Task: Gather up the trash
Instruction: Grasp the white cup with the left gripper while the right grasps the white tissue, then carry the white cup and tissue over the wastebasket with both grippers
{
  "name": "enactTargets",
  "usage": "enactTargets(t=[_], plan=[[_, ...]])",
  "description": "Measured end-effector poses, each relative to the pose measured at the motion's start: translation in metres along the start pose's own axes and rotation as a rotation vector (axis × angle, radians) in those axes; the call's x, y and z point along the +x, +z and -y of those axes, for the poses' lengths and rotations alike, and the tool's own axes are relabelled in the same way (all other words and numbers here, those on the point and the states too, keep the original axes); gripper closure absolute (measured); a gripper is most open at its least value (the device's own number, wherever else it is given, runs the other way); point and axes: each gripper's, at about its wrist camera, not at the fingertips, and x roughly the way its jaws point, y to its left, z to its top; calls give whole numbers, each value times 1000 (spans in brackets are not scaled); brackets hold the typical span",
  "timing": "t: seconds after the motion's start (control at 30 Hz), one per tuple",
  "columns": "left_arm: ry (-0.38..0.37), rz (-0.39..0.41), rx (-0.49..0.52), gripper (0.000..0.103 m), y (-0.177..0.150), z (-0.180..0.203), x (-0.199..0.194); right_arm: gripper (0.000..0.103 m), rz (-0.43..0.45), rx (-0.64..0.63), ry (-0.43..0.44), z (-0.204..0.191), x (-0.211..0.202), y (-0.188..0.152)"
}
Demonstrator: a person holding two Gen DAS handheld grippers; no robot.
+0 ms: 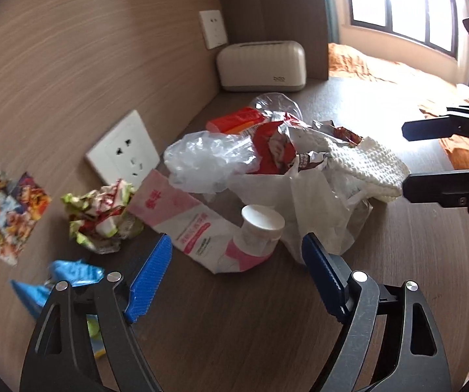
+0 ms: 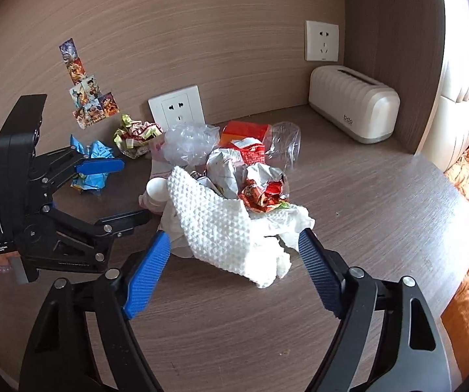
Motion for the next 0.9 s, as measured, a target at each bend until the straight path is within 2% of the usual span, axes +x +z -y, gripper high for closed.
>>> enactTargets(t=[0.1, 0.2, 0.23, 0.27, 0.3, 0.33, 0.37, 0.47, 0.6, 0.77, 0.9], plan=[[-43, -13, 29, 23, 1, 2, 12, 31, -16, 12, -16, 0, 9, -1], [-109, -28, 37, 31, 2, 3, 24, 41, -31, 21, -23, 0, 15, -2], [-147, -36, 25, 37, 3, 2, 29, 48, -35, 23, -22, 0, 16, -2], [-174, -40, 15, 43, 4, -1, 31, 65, -38, 23, -19, -1, 18, -3], [-203, -44, -2, 54, 5, -3, 33, 76, -41, 23, -21, -1, 18, -4], [-222, -46, -24, 65, 7, -6, 35, 91, -38, 25, -25, -1, 18, -4], [-233, -47, -39, 65, 8, -7, 36, 94, -33, 26, -28, 0, 15, -4], [-222, -46, -58, 66, 10, -8, 32, 95, -1, 30, -34, 1, 3, 0], [-188, -28, -84, 72, 12, -12, 13, 95, 55, 39, -38, 6, -25, 12], [-179, 3, -159, 73, 13, -22, -19, 95, 124, 44, -50, 12, -57, 28], [-160, 20, -179, 73, 16, -17, -43, 95, 179, 29, -63, 14, -81, 36]])
